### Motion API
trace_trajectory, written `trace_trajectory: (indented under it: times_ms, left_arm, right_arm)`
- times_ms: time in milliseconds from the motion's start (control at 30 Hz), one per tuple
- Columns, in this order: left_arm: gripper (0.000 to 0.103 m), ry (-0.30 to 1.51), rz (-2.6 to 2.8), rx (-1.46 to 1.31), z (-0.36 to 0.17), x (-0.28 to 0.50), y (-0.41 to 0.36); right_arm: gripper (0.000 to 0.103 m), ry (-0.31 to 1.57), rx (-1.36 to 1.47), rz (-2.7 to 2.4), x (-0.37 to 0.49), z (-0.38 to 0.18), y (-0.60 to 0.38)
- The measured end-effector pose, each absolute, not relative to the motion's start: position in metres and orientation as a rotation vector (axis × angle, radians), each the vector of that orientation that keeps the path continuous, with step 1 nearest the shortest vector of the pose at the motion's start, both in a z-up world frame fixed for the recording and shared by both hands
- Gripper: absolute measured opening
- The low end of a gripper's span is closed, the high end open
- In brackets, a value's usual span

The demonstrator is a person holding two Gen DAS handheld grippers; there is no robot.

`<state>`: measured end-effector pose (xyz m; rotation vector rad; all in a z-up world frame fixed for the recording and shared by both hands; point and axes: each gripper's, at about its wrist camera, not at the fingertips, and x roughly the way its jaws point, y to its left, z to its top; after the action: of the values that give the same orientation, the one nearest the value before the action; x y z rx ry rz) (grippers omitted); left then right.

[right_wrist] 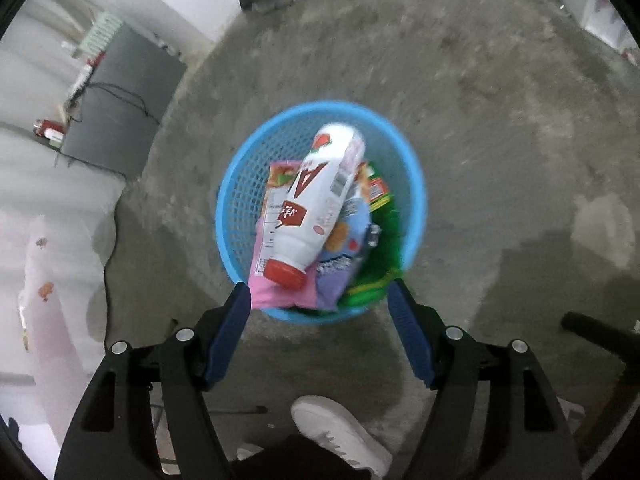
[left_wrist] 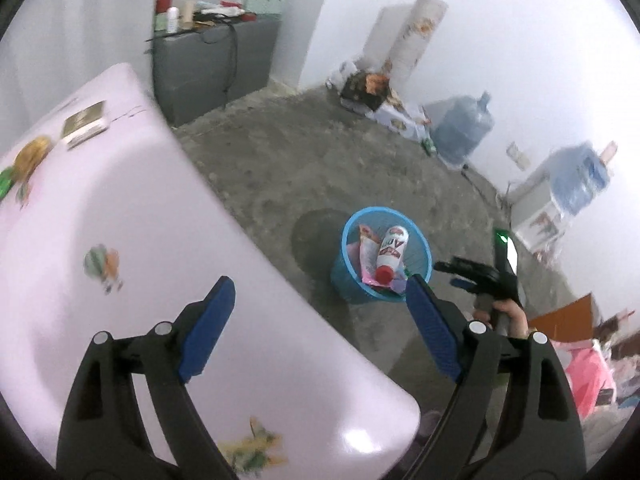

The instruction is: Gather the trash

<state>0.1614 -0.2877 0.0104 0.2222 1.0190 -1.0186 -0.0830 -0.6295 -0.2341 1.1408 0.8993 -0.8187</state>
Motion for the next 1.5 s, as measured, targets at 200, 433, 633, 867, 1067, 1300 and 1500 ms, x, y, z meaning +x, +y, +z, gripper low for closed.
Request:
trace_trajectory:
  times_ms: [200, 433, 633, 867, 1067, 1300, 1500]
  left_arm:
    - [0.086, 0.925, -0.983, 0.160, 0.028, 0.134, -0.249]
    - [0.090, 0.850, -0.909, 0.136, 0.048, 0.098, -0.206]
    - [0.090, 0.841, -0.819, 0.113, 0.054, 0.078, -0.166]
    - [0.092, 0.851, -0.666, 0.072, 0.050, 0.073, -0.126]
    - [0.092, 0.825, -0.506, 0.095, 0.041, 0.074, -0.112]
    - [0.092, 0.827, -0.401, 0.143, 0.029, 0.059, -0.116]
    - [0.092, 0.877, -0.339, 0.126, 0.010, 0.040, -0.112]
  right_arm:
    - [0.071, 0.789, 1.036, -0.797, -0.114, -0.154, -0.573]
    - [0.085, 0.757, 0.728, -0.655, -0.101, -0.072, -0.469]
    - [0.088, 0.726, 0.555, -0.580, -0.089, -0.026, -0.406]
    - [0.093, 0.663, 0.468, -0.511, -0.088, 0.005, -0.359]
    - [0.094, 0.709, 0.364, -0.510, -0.076, 0.009, -0.337]
    - [0.096, 0.744, 0.262, -0.552, -0.076, 0.006, -0.310]
    - [0.096, 0.813, 0.195, -0.542, -0.077, -0.009, -0.287]
